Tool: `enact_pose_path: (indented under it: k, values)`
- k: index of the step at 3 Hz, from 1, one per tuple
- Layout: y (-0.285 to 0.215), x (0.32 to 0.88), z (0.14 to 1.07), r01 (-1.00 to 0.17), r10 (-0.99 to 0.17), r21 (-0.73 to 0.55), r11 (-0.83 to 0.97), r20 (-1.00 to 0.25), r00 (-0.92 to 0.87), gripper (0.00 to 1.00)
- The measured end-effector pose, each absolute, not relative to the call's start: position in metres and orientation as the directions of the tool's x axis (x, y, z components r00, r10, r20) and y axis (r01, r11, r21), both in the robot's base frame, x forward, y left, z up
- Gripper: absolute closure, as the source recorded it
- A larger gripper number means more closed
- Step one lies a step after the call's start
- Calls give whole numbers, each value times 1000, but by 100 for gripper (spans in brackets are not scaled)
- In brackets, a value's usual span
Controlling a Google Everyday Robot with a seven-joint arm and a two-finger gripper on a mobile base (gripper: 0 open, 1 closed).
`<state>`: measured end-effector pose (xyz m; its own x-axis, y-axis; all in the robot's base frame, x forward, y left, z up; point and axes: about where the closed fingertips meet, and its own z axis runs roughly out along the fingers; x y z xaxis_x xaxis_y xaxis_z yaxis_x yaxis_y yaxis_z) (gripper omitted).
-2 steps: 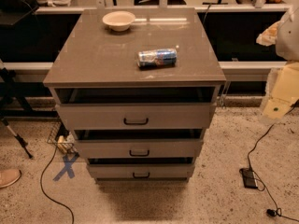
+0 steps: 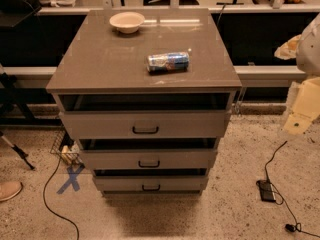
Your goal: Open middle drawer
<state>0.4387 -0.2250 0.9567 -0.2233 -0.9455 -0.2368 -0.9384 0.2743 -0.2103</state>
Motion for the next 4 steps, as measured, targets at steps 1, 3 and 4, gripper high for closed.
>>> enact_pose_path:
  k: [1,3,4]
  values:
    - [-235,440,901,-959,-924,-139,249,-330,-192,0]
    - [-237,438,835,-987,-890,-112,118,-452,-56,0]
    - [-237,438,835,-987,-890,-112,118,-452,-55,0]
